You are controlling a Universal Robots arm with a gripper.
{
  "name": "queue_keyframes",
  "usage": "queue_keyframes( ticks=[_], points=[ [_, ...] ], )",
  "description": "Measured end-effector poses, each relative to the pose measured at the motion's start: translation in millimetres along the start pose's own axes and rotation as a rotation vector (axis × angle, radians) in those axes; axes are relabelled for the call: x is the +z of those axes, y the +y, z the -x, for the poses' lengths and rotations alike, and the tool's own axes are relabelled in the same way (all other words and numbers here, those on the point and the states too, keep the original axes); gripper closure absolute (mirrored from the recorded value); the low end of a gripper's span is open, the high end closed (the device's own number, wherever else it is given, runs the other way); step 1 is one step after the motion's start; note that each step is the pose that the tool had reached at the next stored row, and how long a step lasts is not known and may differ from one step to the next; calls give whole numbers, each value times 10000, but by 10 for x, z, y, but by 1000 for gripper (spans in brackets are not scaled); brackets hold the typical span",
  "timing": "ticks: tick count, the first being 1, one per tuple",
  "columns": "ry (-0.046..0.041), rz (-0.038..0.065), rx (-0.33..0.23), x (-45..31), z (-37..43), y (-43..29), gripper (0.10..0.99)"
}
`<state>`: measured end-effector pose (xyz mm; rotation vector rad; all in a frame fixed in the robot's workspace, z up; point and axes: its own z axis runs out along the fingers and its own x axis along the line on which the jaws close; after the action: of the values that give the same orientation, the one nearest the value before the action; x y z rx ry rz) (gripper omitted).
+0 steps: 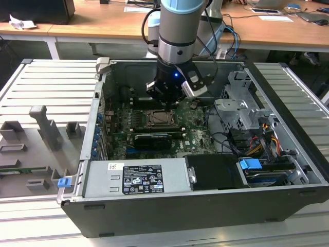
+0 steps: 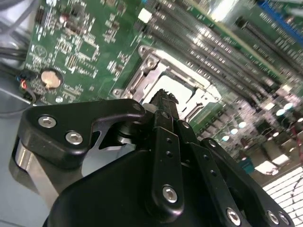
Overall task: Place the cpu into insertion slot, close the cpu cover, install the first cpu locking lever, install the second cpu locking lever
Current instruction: 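Install the second cpu locking lever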
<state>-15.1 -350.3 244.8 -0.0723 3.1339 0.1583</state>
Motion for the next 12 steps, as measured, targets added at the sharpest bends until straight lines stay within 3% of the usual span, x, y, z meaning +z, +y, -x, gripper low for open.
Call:
queue_keyframes(
  ticks=[2,12],
  points=[
    [2,0,1,-3,-2,-46,980],
    [4,23,3,-4,-6,-126,980]
  ],
)
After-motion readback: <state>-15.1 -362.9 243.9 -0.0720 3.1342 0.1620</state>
